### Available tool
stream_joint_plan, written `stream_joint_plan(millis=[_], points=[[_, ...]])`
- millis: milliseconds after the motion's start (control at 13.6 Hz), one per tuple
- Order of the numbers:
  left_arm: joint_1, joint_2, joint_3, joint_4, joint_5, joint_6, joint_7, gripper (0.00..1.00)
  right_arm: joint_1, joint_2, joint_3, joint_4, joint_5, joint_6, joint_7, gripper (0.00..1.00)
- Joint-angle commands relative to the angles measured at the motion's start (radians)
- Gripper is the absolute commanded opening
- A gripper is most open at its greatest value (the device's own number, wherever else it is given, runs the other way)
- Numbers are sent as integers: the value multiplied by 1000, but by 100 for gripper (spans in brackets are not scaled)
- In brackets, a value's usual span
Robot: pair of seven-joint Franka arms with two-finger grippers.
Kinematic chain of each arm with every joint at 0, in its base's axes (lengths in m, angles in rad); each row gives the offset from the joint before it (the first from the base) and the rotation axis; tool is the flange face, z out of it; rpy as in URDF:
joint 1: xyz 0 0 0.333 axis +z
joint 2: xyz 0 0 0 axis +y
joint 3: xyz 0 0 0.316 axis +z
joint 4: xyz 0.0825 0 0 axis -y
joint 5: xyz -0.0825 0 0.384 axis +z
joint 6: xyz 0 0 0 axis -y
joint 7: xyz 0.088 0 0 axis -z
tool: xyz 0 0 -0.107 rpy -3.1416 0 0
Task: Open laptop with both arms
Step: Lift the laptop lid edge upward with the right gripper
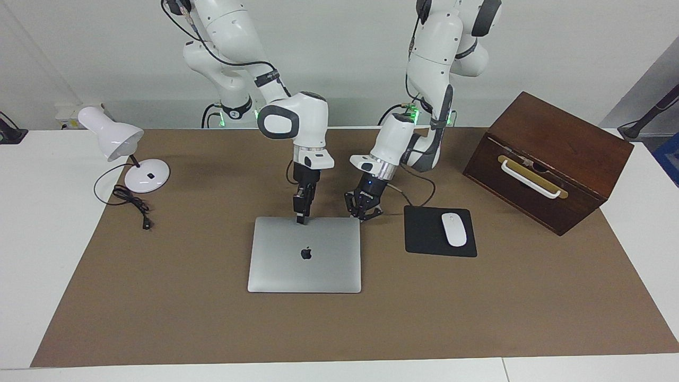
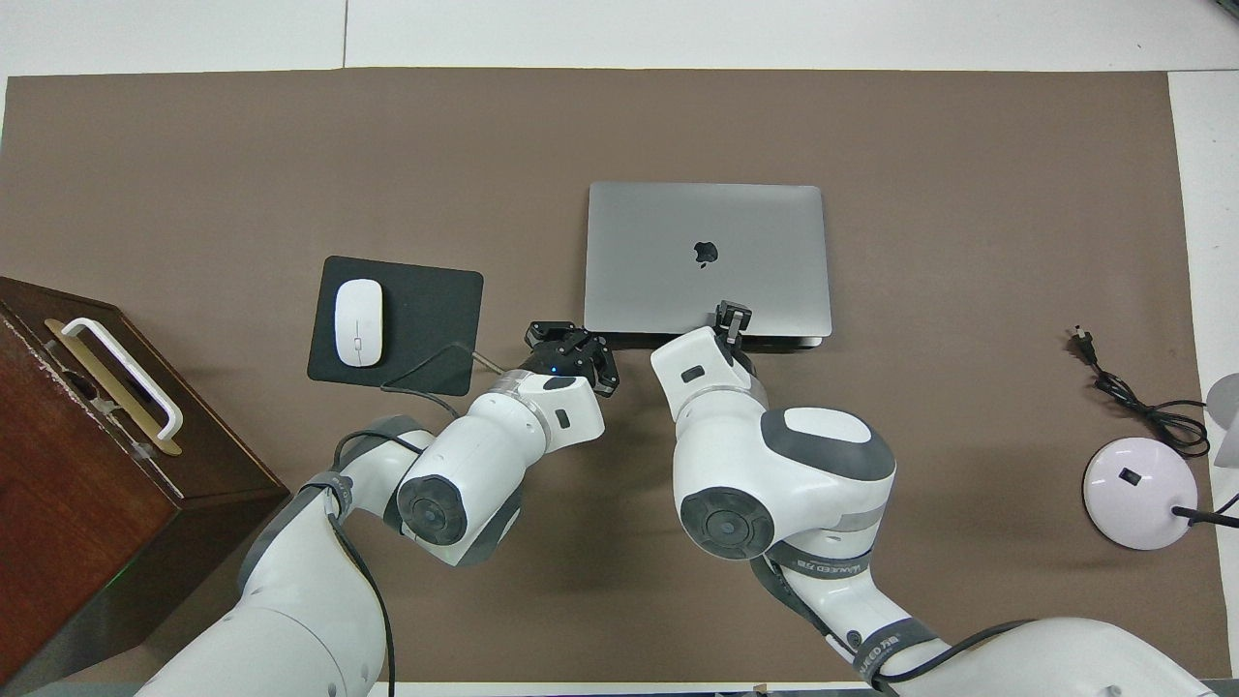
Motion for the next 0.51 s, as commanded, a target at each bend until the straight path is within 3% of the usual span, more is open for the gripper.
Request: stream_joint_plan(millis=[0,440], points=[[9,39,-7,26,25,15,3,0,-21,28,3,28,-49,38,21,54],[12,39,-7,26,31,15,3,0,-21,39,2,59,-64,37,14,54]])
